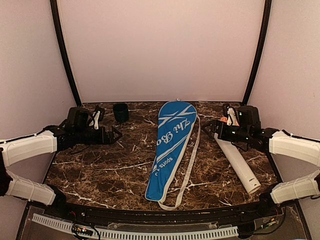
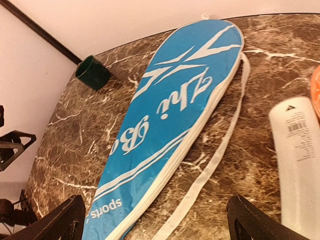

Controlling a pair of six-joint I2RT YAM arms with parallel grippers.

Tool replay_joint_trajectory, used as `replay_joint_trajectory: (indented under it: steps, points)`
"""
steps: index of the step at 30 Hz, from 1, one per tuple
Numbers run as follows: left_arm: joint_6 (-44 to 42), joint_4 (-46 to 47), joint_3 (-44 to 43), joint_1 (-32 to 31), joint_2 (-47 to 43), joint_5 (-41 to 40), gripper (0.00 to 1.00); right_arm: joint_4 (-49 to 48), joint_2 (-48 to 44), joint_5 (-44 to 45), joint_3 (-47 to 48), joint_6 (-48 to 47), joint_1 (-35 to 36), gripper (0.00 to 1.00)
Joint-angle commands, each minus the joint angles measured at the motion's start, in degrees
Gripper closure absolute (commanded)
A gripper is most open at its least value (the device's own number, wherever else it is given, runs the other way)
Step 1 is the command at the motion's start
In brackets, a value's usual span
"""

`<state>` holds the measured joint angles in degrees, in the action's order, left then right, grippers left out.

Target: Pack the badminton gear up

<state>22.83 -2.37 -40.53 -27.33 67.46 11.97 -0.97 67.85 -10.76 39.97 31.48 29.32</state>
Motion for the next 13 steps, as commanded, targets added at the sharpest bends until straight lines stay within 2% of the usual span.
replay_joint_trajectory:
  steps: [1,4,13]
  points:
    - [4.0,-2.9,1.7,5.0,1.2,3.8,0.01,-3.5,-3.9,6.7,-5.6,0.8,-2.8,0.01]
    - [5.8,-2.5,3.3,7.3,3.1,2.5,0.01,-5.0,-5.1,7.5,-9.6,0.8,-3.9,0.01]
    - [7.0,0.2,6.4,7.4,3.6,-0.4,0.01,-11.8,-8.1,6.5,-16.9,1.6,-4.2,0.01]
